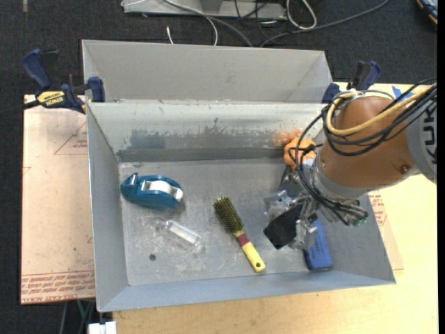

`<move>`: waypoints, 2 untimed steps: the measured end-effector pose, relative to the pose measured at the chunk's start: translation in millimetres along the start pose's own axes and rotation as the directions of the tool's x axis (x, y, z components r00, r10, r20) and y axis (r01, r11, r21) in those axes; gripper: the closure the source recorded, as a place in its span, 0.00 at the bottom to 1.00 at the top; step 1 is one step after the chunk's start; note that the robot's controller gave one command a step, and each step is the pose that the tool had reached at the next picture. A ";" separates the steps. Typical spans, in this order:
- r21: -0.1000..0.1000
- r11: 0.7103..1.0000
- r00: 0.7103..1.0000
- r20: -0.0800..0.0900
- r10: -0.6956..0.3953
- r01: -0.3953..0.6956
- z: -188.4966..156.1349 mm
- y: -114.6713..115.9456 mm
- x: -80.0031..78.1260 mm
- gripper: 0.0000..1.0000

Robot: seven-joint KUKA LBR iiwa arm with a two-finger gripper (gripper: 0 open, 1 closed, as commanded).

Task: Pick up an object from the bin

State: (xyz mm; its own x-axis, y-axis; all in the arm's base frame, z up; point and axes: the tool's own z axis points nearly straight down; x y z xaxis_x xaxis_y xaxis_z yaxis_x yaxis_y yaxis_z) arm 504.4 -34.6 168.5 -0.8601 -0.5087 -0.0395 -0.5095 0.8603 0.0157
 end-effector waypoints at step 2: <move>-0.001 0.996 0.996 0.001 -0.085 0.085 -31.9 35.4 -16.7 1.00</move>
Offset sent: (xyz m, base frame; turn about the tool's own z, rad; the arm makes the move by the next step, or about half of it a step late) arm -0.0104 0.0687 0.1535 -0.1167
